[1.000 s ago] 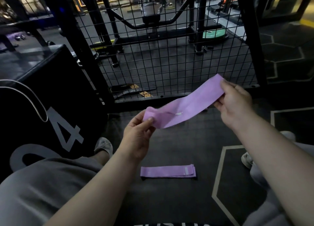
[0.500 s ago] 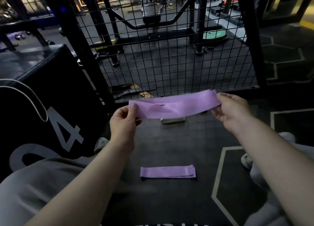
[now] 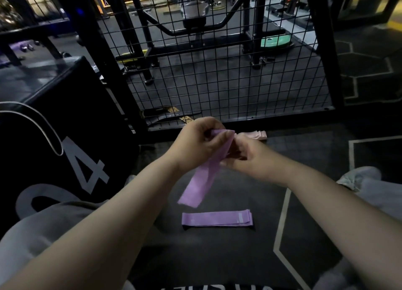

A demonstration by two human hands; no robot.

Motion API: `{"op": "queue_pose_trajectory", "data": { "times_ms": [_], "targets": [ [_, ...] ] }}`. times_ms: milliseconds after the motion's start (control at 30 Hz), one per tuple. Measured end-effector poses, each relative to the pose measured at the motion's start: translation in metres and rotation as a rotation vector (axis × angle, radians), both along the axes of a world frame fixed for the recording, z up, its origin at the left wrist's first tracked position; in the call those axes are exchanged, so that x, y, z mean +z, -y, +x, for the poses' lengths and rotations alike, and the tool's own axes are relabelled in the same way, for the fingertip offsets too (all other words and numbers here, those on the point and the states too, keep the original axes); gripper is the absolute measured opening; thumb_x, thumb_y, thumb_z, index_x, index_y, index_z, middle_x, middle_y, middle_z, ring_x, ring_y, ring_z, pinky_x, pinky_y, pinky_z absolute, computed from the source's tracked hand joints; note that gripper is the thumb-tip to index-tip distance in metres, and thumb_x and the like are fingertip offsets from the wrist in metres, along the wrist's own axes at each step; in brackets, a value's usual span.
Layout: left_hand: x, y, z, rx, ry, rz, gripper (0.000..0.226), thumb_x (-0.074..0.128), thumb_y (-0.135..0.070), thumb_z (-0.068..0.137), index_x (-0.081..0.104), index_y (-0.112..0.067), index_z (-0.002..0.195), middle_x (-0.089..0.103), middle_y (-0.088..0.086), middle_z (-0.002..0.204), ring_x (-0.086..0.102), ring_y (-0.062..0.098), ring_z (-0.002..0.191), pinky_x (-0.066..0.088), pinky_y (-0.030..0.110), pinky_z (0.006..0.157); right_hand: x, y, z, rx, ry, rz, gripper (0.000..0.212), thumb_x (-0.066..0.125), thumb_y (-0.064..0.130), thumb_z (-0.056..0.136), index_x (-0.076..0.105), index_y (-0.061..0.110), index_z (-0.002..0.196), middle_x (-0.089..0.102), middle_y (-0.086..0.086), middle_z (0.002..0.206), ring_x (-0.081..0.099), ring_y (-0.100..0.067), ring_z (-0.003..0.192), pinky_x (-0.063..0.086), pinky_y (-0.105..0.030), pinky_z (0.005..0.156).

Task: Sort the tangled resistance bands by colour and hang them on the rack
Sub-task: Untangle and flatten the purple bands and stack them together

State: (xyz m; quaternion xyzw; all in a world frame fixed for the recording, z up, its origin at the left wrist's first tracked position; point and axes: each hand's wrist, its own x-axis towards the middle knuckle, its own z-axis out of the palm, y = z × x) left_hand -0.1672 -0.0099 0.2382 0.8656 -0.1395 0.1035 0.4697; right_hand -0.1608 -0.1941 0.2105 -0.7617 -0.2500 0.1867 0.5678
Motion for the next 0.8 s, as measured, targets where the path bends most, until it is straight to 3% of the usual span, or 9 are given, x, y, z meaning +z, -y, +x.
{"op": "queue_pose_trajectory", "data": {
  "times_ms": [67, 200, 267, 333, 467, 600, 733, 800],
  "targets": [
    [-0.002, 0.000, 0.001, 0.006, -0.101, -0.135, 0.036, 0.075, -0.039, 0.082, 0.068, -0.004, 0.089, 0.066, 0.019, 0.079, 0.054, 0.015, 0.071, 0.049, 0.037, 0.063, -0.002, -0.002, 0.000, -0.061, 0.000, 0.010, 0.049, 0.074, 0.010, 0.089, 0.053, 0.012, 0.134, 0.069, -0.013, 0.116, 0.066, -0.023, 0.110, 0.054, -0.036, 0.096],
    [-0.003, -0.001, -0.002, 0.044, -0.145, -0.276, 0.028, 0.076, -0.032, 0.085, 0.066, -0.006, 0.084, 0.059, 0.004, 0.073, 0.050, 0.015, 0.066, 0.044, 0.031, 0.059, -0.005, -0.005, 0.003, -0.138, 0.057, 0.011, 0.030, 0.073, 0.006, 0.089, 0.060, 0.008, 0.117, 0.072, -0.010, 0.109, 0.068, -0.024, 0.104, 0.055, -0.041, 0.093],
    [-0.003, -0.003, -0.003, 0.086, -0.161, -0.355, 0.022, 0.076, -0.024, 0.090, 0.065, -0.007, 0.082, 0.060, 0.003, 0.071, 0.053, 0.016, 0.065, 0.047, 0.031, 0.058, -0.007, -0.005, 0.006, -0.166, 0.068, -0.008, 0.031, 0.076, 0.011, 0.087, 0.058, 0.011, 0.113, 0.070, -0.010, 0.108, 0.068, -0.028, 0.103, 0.056, -0.046, 0.092],
    [-0.003, -0.003, -0.003, 0.113, -0.167, -0.423, 0.020, 0.074, -0.022, 0.091, 0.063, -0.009, 0.079, 0.060, 0.005, 0.071, 0.055, 0.018, 0.067, 0.050, 0.035, 0.062, -0.009, -0.002, 0.008, -0.182, 0.060, -0.076, 0.038, 0.081, 0.020, 0.083, 0.054, 0.015, 0.109, 0.068, -0.008, 0.107, 0.067, -0.025, 0.102, 0.057, -0.042, 0.090],
    [-0.001, -0.003, -0.003, 0.114, -0.152, -0.414, 0.022, 0.074, -0.020, 0.091, 0.061, -0.011, 0.076, 0.059, 0.001, 0.069, 0.052, 0.014, 0.066, 0.046, 0.028, 0.061, -0.014, 0.003, 0.012, -0.168, 0.062, -0.122, 0.028, 0.079, 0.018, 0.085, 0.056, 0.015, 0.102, 0.069, -0.007, 0.102, 0.067, -0.025, 0.100, 0.057, -0.041, 0.090],
    [-0.002, -0.004, -0.003, 0.027, -0.157, -0.379, 0.017, 0.076, -0.018, 0.089, 0.066, -0.004, 0.083, 0.064, 0.007, 0.078, 0.056, 0.017, 0.073, 0.048, 0.032, 0.065, -0.006, 0.001, 0.009, -0.177, 0.150, -0.017, 0.034, 0.074, 0.025, 0.090, 0.059, 0.021, 0.121, 0.067, 0.004, 0.116, 0.064, -0.008, 0.102, 0.054, -0.027, 0.089],
    [-0.004, 0.000, -0.007, 0.009, -0.164, -0.349, 0.025, 0.080, -0.025, 0.085, 0.069, -0.003, 0.085, 0.065, 0.008, 0.077, 0.056, 0.017, 0.072, 0.046, 0.032, 0.064, 0.002, -0.004, 0.005, -0.208, 0.197, 0.086, 0.012, 0.067, 0.014, 0.095, 0.068, 0.009, 0.105, 0.066, -0.001, 0.086, 0.052, -0.010, 0.072, 0.048, -0.030, 0.069],
    [-0.004, 0.001, -0.009, 0.034, -0.179, -0.392, 0.020, 0.079, -0.021, 0.086, 0.069, -0.004, 0.084, 0.066, 0.006, 0.075, 0.058, 0.018, 0.071, 0.048, 0.032, 0.063, 0.001, -0.005, 0.006, -0.243, 0.207, 0.099, 0.006, 0.067, 0.014, 0.095, 0.067, 0.011, 0.100, 0.060, -0.001, 0.079, 0.049, -0.013, 0.069, 0.046, -0.032, 0.067]
  ]
}}
